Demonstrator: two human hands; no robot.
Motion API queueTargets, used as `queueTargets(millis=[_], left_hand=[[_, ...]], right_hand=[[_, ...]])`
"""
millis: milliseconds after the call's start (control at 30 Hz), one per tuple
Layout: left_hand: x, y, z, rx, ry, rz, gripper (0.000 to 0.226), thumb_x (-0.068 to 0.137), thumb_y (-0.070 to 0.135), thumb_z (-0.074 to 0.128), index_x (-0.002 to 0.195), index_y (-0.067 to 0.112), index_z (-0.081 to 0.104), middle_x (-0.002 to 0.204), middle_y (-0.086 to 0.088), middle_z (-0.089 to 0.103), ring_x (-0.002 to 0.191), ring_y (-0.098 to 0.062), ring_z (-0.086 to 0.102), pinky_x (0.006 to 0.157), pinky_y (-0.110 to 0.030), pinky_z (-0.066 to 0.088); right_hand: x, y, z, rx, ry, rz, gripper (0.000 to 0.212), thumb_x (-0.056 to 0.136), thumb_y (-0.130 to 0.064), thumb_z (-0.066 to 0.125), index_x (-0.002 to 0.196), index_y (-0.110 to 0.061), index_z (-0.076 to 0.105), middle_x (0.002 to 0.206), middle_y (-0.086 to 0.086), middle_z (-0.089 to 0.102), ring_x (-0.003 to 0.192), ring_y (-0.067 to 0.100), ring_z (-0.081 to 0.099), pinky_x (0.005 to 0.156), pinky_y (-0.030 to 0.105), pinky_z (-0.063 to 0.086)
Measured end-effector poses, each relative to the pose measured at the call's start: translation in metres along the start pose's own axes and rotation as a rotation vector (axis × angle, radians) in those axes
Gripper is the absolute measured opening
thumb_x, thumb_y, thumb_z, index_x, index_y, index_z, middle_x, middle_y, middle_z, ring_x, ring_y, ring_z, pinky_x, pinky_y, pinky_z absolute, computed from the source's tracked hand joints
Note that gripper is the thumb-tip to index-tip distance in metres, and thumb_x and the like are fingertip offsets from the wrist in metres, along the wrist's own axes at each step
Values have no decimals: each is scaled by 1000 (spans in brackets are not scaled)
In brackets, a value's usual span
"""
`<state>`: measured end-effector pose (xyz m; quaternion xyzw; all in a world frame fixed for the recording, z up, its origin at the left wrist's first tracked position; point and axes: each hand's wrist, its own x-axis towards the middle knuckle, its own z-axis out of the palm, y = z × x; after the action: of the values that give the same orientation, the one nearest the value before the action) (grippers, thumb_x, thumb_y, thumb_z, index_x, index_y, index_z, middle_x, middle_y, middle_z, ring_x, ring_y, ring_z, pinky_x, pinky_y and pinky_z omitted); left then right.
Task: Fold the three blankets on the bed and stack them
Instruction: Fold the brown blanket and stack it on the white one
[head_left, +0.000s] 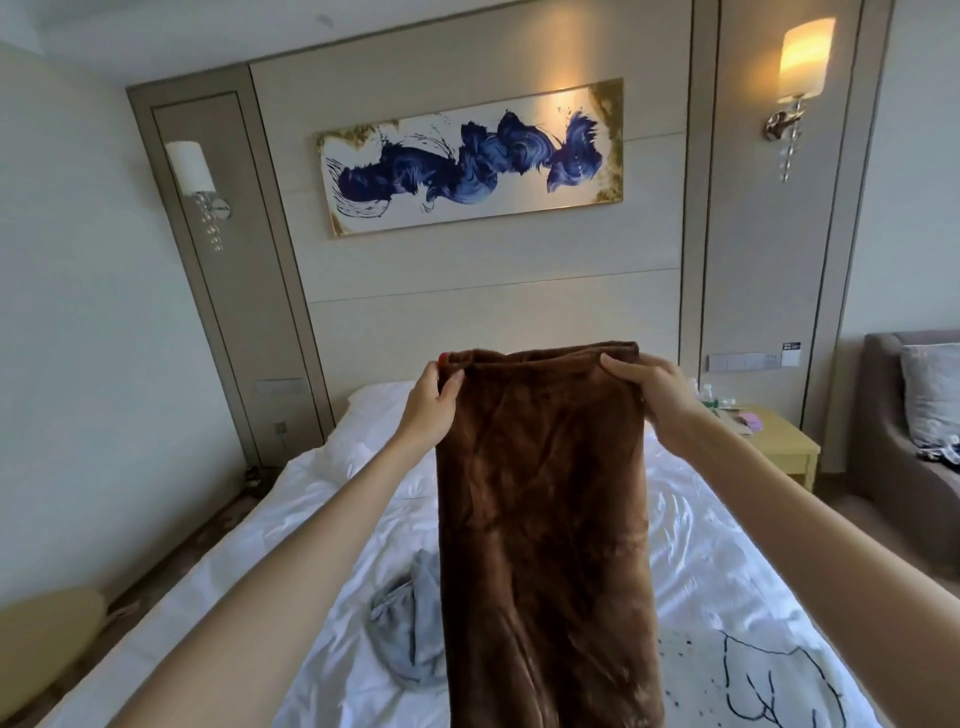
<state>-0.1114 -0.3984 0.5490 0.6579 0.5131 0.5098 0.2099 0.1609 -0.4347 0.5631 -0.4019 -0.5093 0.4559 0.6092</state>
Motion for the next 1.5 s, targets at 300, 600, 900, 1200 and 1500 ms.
queueTargets(millis=[300, 600, 900, 1200, 1500], left_hand=[[188, -4, -31, -74, 66, 23, 28, 103, 35, 42, 119, 14, 53, 115, -7, 62, 108, -23, 60, 95, -39, 50], [207, 10, -86, -118, 83, 180, 29, 102, 24, 49, 124, 6, 54, 115, -5, 62, 102, -10, 59, 82, -13, 48], [30, -188, -14, 18, -163, -191, 22, 95, 1, 56, 116, -4, 62, 108, -14, 67, 101, -21, 61, 91, -36, 48], [-203, -280, 53, 111, -388, -548, 24, 95, 0, 55, 118, -6, 60, 109, -18, 67, 106, -29, 63, 95, -42, 48], [-361, -282, 61, 52, -522, -641, 18, 96, 2, 55, 108, 15, 58, 102, -5, 64, 100, -21, 62, 90, -34, 49]], right_hand=[[151, -26, 68, -76, 1, -289, 10, 87, -12, 67, 94, -19, 71, 87, -2, 73, 78, 7, 69, 67, 15, 53], [183, -36, 89, -390, 32, -529, 16, 86, -16, 68, 96, -3, 66, 89, 16, 68, 79, 23, 61, 72, 32, 49], [82, 179, 41, -715, -128, -105, 13, 77, -6, 75, 79, -7, 62, 74, 12, 63, 70, 19, 54, 61, 18, 39], [-101, 331, -32, -872, -374, 225, 24, 78, -14, 76, 72, -27, 56, 62, -10, 54, 61, 9, 52, 60, 26, 39], [-234, 367, -65, -895, -514, 279, 42, 79, -14, 75, 65, -38, 44, 62, -14, 51, 63, 10, 49, 60, 25, 36]])
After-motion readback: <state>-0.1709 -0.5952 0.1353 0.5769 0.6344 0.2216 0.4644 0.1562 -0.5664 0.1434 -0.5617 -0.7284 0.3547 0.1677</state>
